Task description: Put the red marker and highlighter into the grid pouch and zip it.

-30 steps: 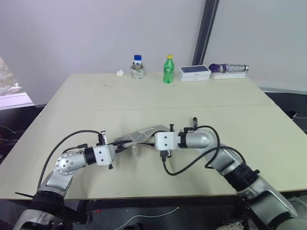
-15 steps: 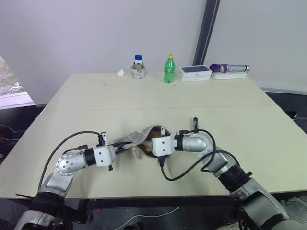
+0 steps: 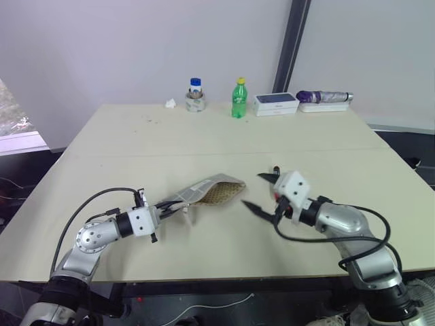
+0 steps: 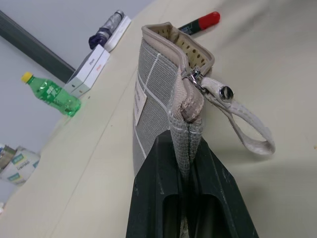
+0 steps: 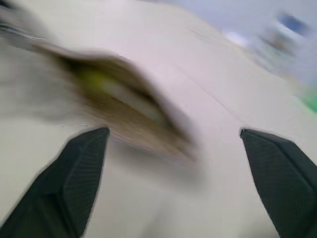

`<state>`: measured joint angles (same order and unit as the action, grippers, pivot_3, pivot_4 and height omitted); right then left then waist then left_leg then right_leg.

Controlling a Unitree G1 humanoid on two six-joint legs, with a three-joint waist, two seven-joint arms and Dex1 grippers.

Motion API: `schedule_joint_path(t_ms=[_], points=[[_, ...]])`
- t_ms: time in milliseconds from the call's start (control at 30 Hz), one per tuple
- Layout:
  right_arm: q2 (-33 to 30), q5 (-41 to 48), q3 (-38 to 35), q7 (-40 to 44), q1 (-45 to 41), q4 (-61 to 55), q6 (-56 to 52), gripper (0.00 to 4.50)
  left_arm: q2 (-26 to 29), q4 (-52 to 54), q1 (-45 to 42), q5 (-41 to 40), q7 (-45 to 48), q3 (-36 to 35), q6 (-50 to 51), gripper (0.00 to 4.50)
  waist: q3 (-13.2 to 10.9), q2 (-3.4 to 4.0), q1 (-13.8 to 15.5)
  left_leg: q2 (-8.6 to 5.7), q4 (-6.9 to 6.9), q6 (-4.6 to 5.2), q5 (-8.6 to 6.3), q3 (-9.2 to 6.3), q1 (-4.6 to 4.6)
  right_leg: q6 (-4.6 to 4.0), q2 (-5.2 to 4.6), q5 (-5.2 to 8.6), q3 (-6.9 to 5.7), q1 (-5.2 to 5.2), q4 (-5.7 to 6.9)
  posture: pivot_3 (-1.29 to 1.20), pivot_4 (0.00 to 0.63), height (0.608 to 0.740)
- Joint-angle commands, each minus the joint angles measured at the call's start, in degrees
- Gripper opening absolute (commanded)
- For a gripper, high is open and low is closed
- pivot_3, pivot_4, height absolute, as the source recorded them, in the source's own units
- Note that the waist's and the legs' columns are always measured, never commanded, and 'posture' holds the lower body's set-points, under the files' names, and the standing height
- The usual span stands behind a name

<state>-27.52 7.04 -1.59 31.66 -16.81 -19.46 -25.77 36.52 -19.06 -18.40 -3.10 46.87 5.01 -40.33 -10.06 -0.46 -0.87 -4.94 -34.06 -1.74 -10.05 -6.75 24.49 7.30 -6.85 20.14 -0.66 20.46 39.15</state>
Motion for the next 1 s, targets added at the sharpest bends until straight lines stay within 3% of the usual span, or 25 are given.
schedule_joint_path(t_ms=[33, 200, 700, 767, 833, 1000], points=[[5.52, -2.77, -7.22, -14.5, -0.8, -1.87, -9.07, 4.39, 0.01, 0.31, -0.32, 0.37, -1.49, -1.12, -0.84, 0.0, 0.0, 0.0, 0.03, 0.0, 0.01, 0.0, 0.0, 0.0, 0.0, 0.0, 0.0, 0.0, 0.0, 0.0, 0.0, 0.0, 0.15, 0.74], [13.5, -0.28, -8.92, -21.55, -3.57, -0.26, -18.68, 4.39, -0.95, -0.08, -1.19, 1.26, -1.94, -0.16, -1.01, 0.0, -0.01, 0.01, -0.19, -0.01, 0.03, 0.0, 0.0, 0.03, 0.0, 0.0, 0.0, 0.0, 0.05, 0.01, 0.01, 0.0, 0.15, 0.74], [15.99, -0.8, -4.19, -23.36, -9.39, 14.93, -20.84, 4.39, -0.59, 1.1, -0.77, 2.33, -3.14, -0.41, -0.79, 0.0, -0.01, 0.02, -0.33, -0.01, 0.03, 0.01, 0.0, 0.09, 0.0, 0.0, 0.0, 0.0, 0.09, 0.06, 0.06, 0.0, 0.15, 0.74], [15.85, -1.12, -4.61, -24.04, -9.56, 15.6, -20.83, 3.86, -0.67, 1.56, -0.64, 2.53, -3.3, -0.26, -0.68, 0.0, -0.01, 0.02, -0.32, -0.01, 0.03, 0.01, 0.0, 0.09, 0.0, 0.0, 0.0, 0.0, 0.09, 0.06, 0.06, 0.0, 0.15, 0.74], [15.37, -0.74, -4.8, -23.69, -9.52, 15.45, -21.32, 3.06, -0.73, 1.79, -0.55, 2.59, -3.47, -0.2, -0.59, 0.0, -0.01, 0.02, -0.25, -0.01, 0.03, 0.01, 0.0, 0.09, 0.0, 0.0, 0.0, 0.0, 0.1, 0.05, 0.06, 0.0, 0.15, 0.74], [13.53, -0.21, -5.34, -22.35, -9.55, 14.42, -20.79, 0.37, -0.8, 1.73, -0.86, 2.93, -3.68, 0.19, -0.52, 0.0, -0.01, 0.02, -0.32, -0.01, 0.03, 0.01, 0.0, 0.1, 0.0, 0.0, 0.0, 0.0, 0.1, 0.07, 0.06, 0.0, 0.15, 0.74]])
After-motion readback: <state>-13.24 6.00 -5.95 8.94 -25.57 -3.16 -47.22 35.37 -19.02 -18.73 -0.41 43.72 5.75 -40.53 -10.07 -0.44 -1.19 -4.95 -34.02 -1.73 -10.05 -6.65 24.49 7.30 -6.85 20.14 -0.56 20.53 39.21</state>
